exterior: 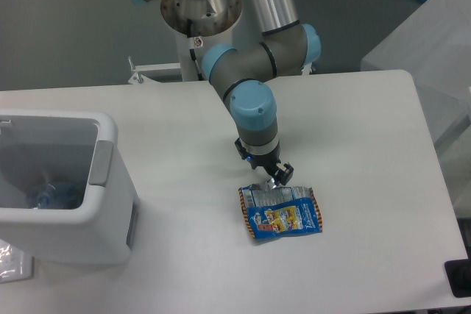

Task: Place the trash in the trash can
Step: 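Lower the gripper onto the wrapper and pinch its crinkled end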

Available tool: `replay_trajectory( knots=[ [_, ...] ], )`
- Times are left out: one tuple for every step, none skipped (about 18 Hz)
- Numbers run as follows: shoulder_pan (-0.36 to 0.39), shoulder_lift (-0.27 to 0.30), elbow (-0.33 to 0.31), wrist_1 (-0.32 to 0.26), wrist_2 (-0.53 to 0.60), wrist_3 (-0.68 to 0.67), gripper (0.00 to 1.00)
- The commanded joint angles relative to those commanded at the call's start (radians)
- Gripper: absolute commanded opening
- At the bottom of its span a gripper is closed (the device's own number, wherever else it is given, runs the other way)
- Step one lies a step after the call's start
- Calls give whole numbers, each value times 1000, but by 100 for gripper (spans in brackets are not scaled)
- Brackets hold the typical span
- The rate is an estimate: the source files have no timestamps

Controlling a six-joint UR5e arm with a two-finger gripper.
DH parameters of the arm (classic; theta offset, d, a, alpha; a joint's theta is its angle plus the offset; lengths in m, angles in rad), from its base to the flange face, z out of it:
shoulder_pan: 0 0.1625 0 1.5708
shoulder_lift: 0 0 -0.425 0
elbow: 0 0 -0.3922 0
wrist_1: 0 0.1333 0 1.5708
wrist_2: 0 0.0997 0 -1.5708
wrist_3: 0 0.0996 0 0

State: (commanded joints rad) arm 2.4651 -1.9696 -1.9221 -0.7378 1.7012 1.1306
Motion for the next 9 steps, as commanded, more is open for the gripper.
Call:
replay_trajectory(
  knots=[
    [0,0,3,0,-2,-2,14],
    [-5,1,9,0,-5,-8,9],
    [-9,0,21,0,-5,-21,6],
    [-12,-2,32,0,-6,-35,2],
    [-12,-3,34,0,-6,-41,1],
    [-12,-5,34,0,-5,-44,0],
    [-12,-6,34,0,-6,-45,0],
    [-12,-5,35,0,-6,-45,0],
    [-14,-5,38,0,-9,-45,0]
  ],
)
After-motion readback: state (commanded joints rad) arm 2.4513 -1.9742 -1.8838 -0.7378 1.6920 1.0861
